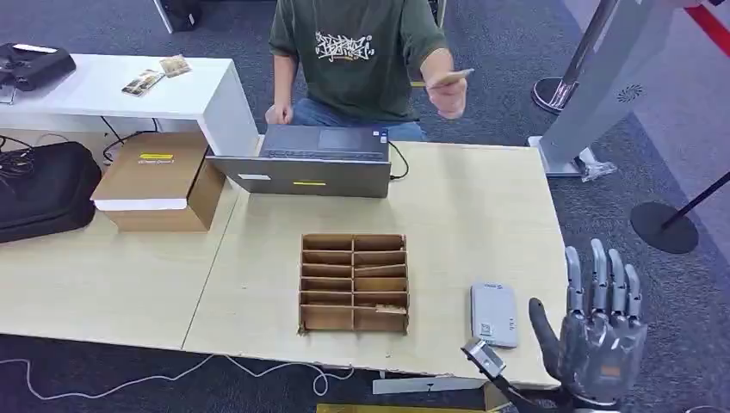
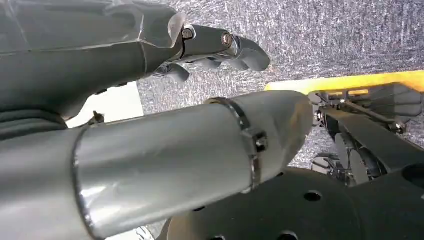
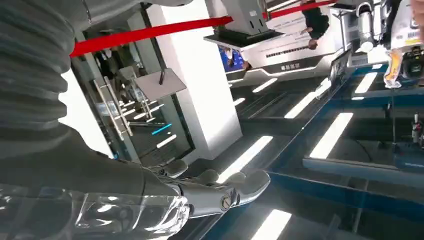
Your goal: Pass the card to the sensor for recognition and then transmit it.
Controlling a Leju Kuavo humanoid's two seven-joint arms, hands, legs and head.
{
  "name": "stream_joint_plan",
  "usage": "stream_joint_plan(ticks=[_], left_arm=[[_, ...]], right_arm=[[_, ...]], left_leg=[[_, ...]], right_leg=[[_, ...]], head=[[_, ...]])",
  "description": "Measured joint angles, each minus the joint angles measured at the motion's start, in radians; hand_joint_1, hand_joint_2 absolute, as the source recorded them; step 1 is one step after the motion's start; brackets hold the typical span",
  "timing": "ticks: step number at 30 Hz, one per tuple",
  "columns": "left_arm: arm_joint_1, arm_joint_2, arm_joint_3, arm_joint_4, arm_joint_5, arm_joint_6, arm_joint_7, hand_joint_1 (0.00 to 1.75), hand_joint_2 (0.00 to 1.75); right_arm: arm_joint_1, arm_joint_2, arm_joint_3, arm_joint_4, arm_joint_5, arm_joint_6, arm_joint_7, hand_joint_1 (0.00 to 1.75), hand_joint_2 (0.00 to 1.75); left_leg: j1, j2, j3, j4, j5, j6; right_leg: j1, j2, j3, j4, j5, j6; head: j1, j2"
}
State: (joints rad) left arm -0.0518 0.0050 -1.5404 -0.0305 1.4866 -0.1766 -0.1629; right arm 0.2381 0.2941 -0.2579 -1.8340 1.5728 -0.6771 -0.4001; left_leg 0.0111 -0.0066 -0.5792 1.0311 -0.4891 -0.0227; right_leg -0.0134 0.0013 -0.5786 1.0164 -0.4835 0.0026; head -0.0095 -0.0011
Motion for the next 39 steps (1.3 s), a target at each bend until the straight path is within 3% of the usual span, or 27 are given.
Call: stream_joint_plan(ticks=[2, 3, 4, 5, 6, 8, 9, 10, 11, 13, 15, 16, 17, 25, 39], left_arm=[[-0.001, 0.001, 0.000, 0.000, -0.007, 0.000, 0.000, 0.00, 0.00], [-0.002, 0.006, 0.000, 0.000, -0.018, 0.000, 0.002, 0.00, 0.00], [-0.001, 0.008, 0.000, 0.000, -0.031, 0.001, 0.004, 0.00, 0.00], [-0.002, 0.010, 0.000, 0.000, -0.042, 0.003, 0.005, 0.00, 0.00], [-0.008, 0.015, 0.000, 0.000, -0.056, 0.004, 0.005, 0.00, 0.00], [-0.019, 0.020, 0.000, 0.000, -0.075, 0.006, 0.009, 0.00, 0.00], [-0.021, 0.027, 0.000, -0.001, -0.082, 0.006, 0.018, 0.00, 0.00], [-0.024, 0.032, 0.000, -0.001, -0.087, 0.006, 0.020, 0.00, 0.00], [-0.026, 0.034, 0.000, -0.002, -0.093, 0.006, 0.021, 0.00, 0.00], [-0.025, 0.041, 0.000, -0.002, -0.115, 0.006, 0.023, 0.00, 0.00], [-0.023, 0.047, 0.000, -0.003, -0.140, 0.006, 0.030, 0.00, 0.00], [-0.025, 0.048, 0.000, -0.005, -0.146, 0.006, 0.036, 0.00, 0.00], [-0.026, 0.049, 0.000, -0.007, -0.149, 0.005, 0.038, 0.00, 0.00], [-0.033, 0.059, 0.000, -0.014, -0.149, 0.003, 0.040, 0.00, 0.00], [-0.033, 0.063, 0.000, -0.020, -0.137, 0.000, 0.052, 0.00, 0.00]], right_arm=[[-0.033, -0.010, 0.000, 0.025, 0.000, 0.000, 0.005, 0.00, 1.75], [-0.059, -0.028, 0.004, 0.050, 0.001, 0.002, 0.058, 0.00, 1.75], [-0.107, -0.067, 0.022, 0.087, 0.000, 0.011, 0.158, 0.00, 1.75], [-0.178, -0.119, 0.058, 0.127, 0.000, 0.034, 0.292, 0.00, 1.75], [-0.265, -0.179, 0.123, 0.178, 0.003, 0.059, 0.491, 0.00, 1.75], [-0.382, -0.247, 0.274, 0.279, 0.002, 0.041, 0.865, 0.00, 1.75], [-0.443, -0.251, 0.363, 0.346, 0.003, 0.031, 1.008, 0.00, 1.75], [-0.474, -0.258, 0.433, 0.411, -0.001, 0.027, 1.098, 0.00, 1.75], [-0.491, -0.259, 0.473, 0.452, 0.002, 0.023, 1.104, 0.00, 1.75], [-0.544, -0.259, 0.500, 0.525, 0.002, 0.014, 1.000, 0.00, 1.75], [-0.631, -0.270, 0.522, 0.626, 0.002, 0.008, 0.742, 0.00, 1.75], [-0.661, -0.275, 0.536, 0.667, 0.001, 0.005, 0.659, 0.00, 1.75], [-0.691, -0.275, 0.547, 0.701, 0.001, 0.003, 0.628, 0.00, 1.75], [-0.803, -0.272, 0.590, 0.856, 0.000, 0.001, 0.588, 0.00, 1.75], [-0.812, -0.267, 0.619, 0.895, 0.000, 0.000, 0.586, 0.00, 1.75]], left_leg=[[0.000, 0.000, 0.000, 0.000, 0.000, 0.000], [0.000, -0.001, 0.000, 0.000, 0.001, 0.000], [0.000, 0.001, -0.009, 0.000, 0.001, 0.000], [-0.001, 0.003, -0.009, 0.000, 0.001, 0.000], [-0.001, 0.004, -0.010, 0.000, 0.003, 0.001], [0.001, 0.005, -0.007, 0.000, 0.005, 0.002], [0.001, 0.006, -0.005, 0.001, 0.005, 0.001], [0.000, 0.006, -0.005, 0.001, 0.006, 0.001], [0.000, 0.002, -0.006, 0.001, 0.007, 0.001], [0.001, -0.005, -0.010, 0.001, 0.010, -0.001], [0.001, -0.004, -0.010, 0.001, 0.010, -0.001], [0.001, -0.003, -0.010, 0.001, 0.010, -0.001], [0.001, -0.003, -0.010, 0.001, 0.010, -0.001], [0.001, -0.005, -0.005, 0.001, 0.010, -0.001], [0.001, -0.005, -0.005, 0.001, 0.010, -0.001]], right_leg=[[0.000, 0.000, 0.000, 0.000, 0.000, 0.000], [0.000, -0.001, 0.001, 0.000, 0.000, 0.000], [0.000, 0.001, 0.002, 0.001, 0.001, 0.001], [0.000, 0.003, 0.000, 0.001, 0.004, 0.000], [-0.001, 0.003, -0.001, 0.001, 0.006, 0.000], [0.001, 0.004, -0.001, -0.001, 0.006, 0.001], [0.001, 0.005, -0.001, -0.001, 0.007, 0.000], [0.000, 0.005, -0.001, -0.001, 0.007, 0.000], [0.000, 0.002, -0.001, 0.000, 0.007, 0.000], [0.001, -0.003, -0.002, 0.001, 0.007, 0.000], [0.001, -0.001, -0.004, 0.001, 0.007, -0.001], [0.001, 0.000, -0.004, 0.001, 0.007, -0.001], [0.001, 0.000, -0.004, 0.001, 0.007, -0.001], [0.001, -0.003, -0.005, 0.001, 0.007, 0.000], [0.001, -0.003, -0.005, 0.000, 0.007, 0.000]], head=[[0.000, 0.000], [0.000, 0.000], [0.000, 0.000], [-0.002, 0.000], [-0.002, 0.000], [0.005, 0.000], [0.008, 0.000], [0.003, 0.000], [0.001, 0.000], [0.002, 0.000], [0.002, 0.000], [0.003, 0.000], [0.002, 0.000], [0.002, 0.000], [0.002, 0.000]])
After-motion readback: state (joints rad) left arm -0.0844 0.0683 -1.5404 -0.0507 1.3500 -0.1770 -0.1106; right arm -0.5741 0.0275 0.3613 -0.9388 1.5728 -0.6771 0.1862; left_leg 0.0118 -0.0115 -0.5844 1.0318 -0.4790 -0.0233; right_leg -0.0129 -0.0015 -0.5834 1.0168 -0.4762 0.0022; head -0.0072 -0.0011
